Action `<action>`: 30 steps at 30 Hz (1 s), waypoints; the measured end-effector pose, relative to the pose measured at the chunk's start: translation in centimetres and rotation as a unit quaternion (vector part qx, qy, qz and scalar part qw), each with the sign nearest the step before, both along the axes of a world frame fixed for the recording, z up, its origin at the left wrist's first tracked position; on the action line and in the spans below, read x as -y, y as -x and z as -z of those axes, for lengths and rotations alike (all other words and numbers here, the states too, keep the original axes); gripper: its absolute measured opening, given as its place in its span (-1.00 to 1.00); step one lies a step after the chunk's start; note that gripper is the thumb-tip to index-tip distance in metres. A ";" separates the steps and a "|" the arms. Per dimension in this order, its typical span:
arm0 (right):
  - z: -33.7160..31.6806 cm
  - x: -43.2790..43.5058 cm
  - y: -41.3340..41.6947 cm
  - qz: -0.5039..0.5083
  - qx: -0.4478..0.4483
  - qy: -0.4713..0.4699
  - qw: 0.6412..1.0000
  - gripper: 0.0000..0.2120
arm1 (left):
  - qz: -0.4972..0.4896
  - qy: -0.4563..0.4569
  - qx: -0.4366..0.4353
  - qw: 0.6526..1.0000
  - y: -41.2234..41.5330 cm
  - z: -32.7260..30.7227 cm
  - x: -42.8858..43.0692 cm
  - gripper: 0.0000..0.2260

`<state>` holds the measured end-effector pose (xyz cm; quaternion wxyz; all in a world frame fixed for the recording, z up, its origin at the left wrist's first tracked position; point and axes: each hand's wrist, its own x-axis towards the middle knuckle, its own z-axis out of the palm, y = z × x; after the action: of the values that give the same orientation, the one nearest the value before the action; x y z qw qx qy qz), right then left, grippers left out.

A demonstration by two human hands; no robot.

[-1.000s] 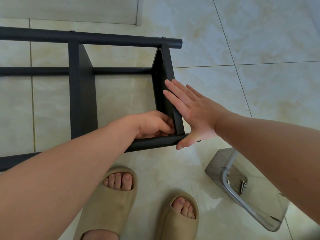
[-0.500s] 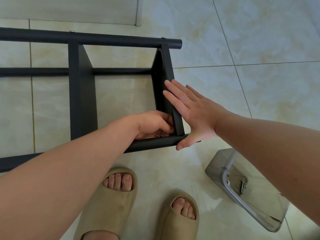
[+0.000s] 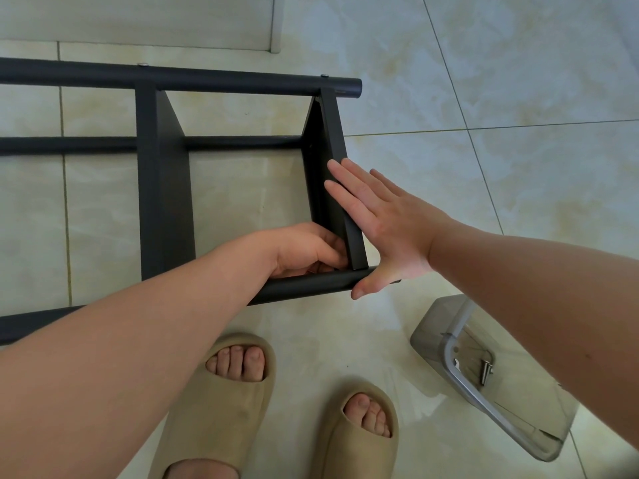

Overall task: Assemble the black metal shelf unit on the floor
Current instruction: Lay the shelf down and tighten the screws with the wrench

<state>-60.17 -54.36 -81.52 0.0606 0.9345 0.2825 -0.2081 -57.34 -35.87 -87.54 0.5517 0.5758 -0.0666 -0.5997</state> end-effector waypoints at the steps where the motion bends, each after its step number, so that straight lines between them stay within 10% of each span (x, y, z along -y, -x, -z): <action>1: 0.0 0.0 0.0 0.000 0.001 -0.001 1.000 0.38 | -0.002 0.000 0.003 1.000 0.0 0.0 0.0 -0.85; 30: 0.0 -0.1 0.0 0.007 -0.003 0.001 1.000 0.39 | 0.003 -0.014 0.005 1.000 0.1 0.0 0.1 -0.90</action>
<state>-60.17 -54.30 -81.51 0.0597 0.9358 0.2757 -0.2114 -57.43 -35.95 -87.50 0.5416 0.5865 -0.0628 -0.5990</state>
